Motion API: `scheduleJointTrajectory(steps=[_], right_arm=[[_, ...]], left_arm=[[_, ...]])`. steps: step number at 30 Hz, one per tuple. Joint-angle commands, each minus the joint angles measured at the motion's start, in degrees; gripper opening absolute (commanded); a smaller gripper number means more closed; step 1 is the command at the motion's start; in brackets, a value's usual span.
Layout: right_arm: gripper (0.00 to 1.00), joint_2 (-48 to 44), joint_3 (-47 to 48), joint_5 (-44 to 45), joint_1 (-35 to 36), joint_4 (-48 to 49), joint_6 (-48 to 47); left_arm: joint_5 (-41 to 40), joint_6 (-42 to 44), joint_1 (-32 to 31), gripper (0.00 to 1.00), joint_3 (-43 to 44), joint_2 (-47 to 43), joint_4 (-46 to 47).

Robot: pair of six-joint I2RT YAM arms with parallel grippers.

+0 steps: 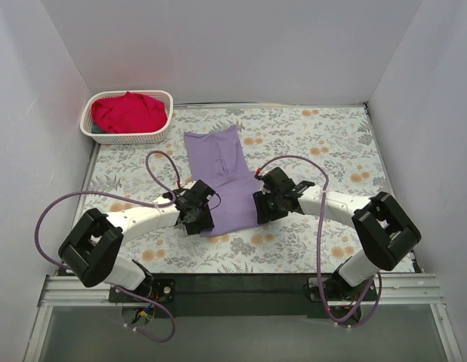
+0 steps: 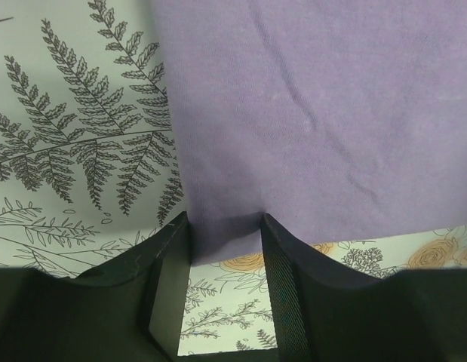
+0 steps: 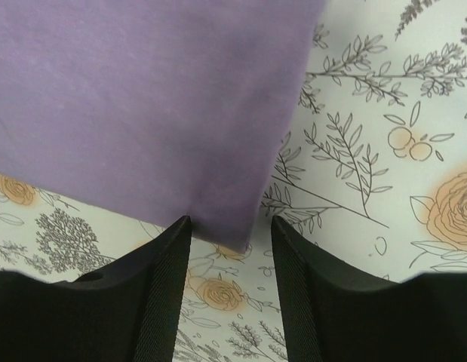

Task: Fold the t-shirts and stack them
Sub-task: Fold the tshirt

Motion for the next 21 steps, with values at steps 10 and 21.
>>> scheduleJointTrajectory(steps=[10,21], right_arm=[[0.4,6.5,4.15,8.17,4.6,-6.54,2.42],[0.36,8.52,4.15,8.43,7.5,-10.32,3.39]], left_arm=[[-3.06,-1.6,-4.12,0.47,1.4,6.18,-8.4],[-3.32,-2.92,-5.7,0.55,0.78,8.9,-11.65]])
